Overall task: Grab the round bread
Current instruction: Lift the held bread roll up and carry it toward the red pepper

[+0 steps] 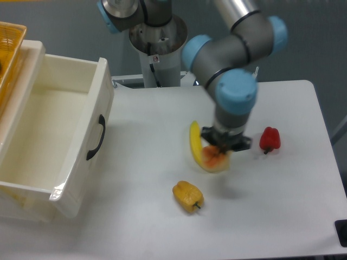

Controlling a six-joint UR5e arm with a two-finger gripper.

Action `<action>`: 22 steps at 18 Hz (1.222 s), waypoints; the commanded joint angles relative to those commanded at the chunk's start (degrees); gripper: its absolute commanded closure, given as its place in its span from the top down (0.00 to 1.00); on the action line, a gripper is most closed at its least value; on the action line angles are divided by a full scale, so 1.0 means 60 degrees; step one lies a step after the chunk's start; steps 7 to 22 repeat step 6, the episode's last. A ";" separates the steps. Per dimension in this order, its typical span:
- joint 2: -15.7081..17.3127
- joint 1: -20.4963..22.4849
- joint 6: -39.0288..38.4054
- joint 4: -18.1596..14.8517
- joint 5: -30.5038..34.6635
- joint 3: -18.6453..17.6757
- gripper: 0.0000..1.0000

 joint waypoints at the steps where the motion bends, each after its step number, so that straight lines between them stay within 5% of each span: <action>1: -0.0044 0.0103 0.0528 -0.0265 0.0087 0.0264 0.00; 4: -0.0162 0.0426 0.0870 -0.0546 0.0118 0.0691 0.00; 22: -0.0133 0.0558 0.0885 -0.0546 0.0059 0.0677 0.00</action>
